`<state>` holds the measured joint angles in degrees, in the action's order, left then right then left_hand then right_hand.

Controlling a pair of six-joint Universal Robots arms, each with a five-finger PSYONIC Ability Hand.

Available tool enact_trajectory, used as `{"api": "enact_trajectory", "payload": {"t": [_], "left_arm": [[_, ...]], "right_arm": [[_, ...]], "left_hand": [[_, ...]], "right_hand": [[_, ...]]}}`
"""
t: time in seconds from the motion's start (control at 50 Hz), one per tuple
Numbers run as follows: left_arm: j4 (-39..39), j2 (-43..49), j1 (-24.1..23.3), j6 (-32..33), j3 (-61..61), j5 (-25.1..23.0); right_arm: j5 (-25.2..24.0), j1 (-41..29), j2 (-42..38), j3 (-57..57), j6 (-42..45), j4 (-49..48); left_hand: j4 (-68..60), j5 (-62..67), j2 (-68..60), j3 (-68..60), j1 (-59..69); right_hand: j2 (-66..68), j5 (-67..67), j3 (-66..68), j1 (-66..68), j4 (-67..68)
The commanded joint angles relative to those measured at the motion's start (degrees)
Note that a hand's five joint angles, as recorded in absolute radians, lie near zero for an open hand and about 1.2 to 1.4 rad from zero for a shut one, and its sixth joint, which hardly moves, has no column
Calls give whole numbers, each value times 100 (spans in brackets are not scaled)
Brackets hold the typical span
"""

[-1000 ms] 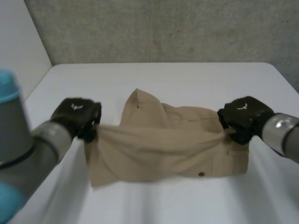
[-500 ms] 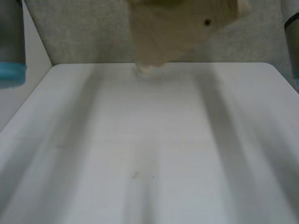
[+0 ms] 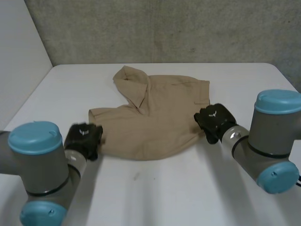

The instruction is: Fold the shorts.

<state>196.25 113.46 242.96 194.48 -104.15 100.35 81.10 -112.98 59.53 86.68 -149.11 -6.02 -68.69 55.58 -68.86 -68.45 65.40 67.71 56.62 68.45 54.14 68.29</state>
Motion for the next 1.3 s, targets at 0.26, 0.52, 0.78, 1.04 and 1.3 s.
{"api": "enact_trajectory", "payload": {"t": [0.26, 0.52, 0.78, 1.04, 1.3], "left_arm": [[-2133, -1642, -458, -156, -940, 186], [-3418, -1819, -1075, -33, -1099, 142], [-2646, -1249, -495, 425, 1062, -59], [-1502, 1519, -363, 556, 3725, -1931], [-1519, 2970, -187, 1417, 5184, -3022]], "right_arm": [[-94, 329, 1324, 1255, 926, 1998], [-94, 540, 1605, 1791, 2035, 3116], [-305, 523, 1605, 1756, 1938, 2518], [-305, 479, 1597, 1791, 1675, 2167], [-296, 514, 1561, 1826, 1604, 1912]], "left_hand": [[-1131, 1442, -1114, -1155, 1460], [-1000, 1311, -983, -1024, 1329], [5663, -5351, 5679, 5638, -5334], [4656, -4344, 4672, 4631, -4327], [2719, -2408, 2736, 2694, -2390]], "right_hand": [[1229, 1338, 1155, 2586, 1171], [1229, 1338, 1155, 2586, 1171], [1229, 1338, 1155, 2586, 1171], [1229, 1338, 1155, 2586, 1171], [1229, 1338, 1155, 2586, 1171]]}}
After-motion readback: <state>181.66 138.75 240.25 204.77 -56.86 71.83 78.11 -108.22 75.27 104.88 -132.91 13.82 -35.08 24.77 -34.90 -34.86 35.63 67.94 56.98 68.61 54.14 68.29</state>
